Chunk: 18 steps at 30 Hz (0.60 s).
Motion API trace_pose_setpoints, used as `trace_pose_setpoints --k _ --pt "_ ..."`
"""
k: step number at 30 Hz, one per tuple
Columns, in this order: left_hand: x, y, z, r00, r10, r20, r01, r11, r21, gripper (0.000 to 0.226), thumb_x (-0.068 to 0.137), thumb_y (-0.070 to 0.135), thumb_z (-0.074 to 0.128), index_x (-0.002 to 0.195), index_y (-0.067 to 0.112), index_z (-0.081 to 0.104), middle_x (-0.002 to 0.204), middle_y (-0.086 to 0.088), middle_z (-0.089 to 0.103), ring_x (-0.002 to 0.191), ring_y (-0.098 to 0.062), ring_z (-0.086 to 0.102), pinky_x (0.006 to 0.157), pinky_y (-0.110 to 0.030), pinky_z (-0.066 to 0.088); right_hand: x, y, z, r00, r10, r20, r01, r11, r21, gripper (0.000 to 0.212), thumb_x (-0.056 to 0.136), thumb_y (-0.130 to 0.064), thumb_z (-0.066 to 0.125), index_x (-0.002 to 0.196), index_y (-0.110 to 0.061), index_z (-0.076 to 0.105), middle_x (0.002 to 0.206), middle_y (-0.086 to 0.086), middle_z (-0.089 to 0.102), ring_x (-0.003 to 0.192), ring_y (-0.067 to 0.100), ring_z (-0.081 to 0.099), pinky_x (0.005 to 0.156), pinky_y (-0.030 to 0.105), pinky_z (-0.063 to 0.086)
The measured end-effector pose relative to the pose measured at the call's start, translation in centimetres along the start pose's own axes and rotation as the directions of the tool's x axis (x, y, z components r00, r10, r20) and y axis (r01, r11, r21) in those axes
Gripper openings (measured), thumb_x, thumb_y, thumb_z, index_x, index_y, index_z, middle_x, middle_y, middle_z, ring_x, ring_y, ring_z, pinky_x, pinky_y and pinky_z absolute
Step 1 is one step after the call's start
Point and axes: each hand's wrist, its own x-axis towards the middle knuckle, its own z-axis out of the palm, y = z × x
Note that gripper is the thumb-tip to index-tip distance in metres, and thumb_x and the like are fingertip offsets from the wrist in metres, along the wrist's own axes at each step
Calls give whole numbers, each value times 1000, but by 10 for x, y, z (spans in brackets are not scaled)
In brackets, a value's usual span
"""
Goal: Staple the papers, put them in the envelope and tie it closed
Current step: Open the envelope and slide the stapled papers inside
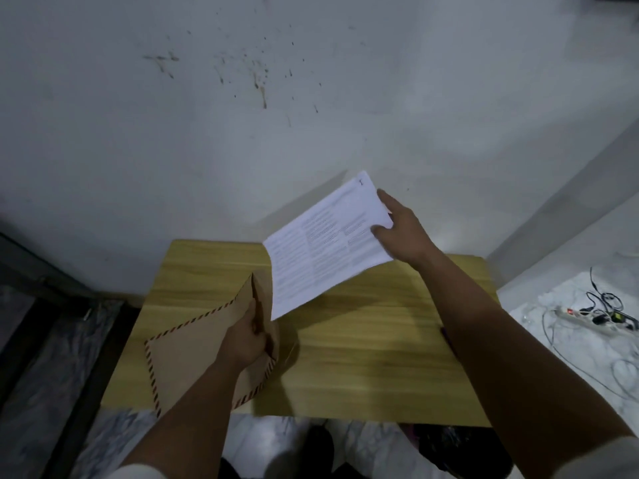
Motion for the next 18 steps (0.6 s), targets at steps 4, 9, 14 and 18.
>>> trace_pose_setpoints --k 4,9,14,18 --pt "-2 -1 0 1000 -7 29 8 1000 -30 86 96 18 59 163 38 9 137 -10 64 92 -26 70 81 -43 61 -2 -20 2 985 20 171 -16 1000 -26 72 94 -5 56 158 -23 31 147 -6 53 123 13 58 92 22 44" --pt "-4 0 3 999 -24 46 28 995 -100 89 95 9 57 163 40 7 115 4 60 89 -20 69 82 -42 62 0 -25 17 971 27 236 16 984 -178 76 92 -6 57 160 -20 25 160 -2 38 142 19 43 113 33 37" --pt "-1 -2 7 999 -19 40 21 998 -66 90 96 10 58 164 34 3 129 -15 67 91 -25 70 85 -44 62 4 -28 34 969 57 240 11 962 -272 77 94 -9 54 161 -23 19 162 2 34 146 23 37 112 29 33" --pt "0 -1 12 999 10 31 -9 999 -43 91 95 10 58 163 32 2 139 -19 62 96 -24 67 90 -41 59 7 -34 50 965 65 254 18 949 -315 77 96 -7 51 162 -24 16 160 6 37 141 26 42 100 24 33"
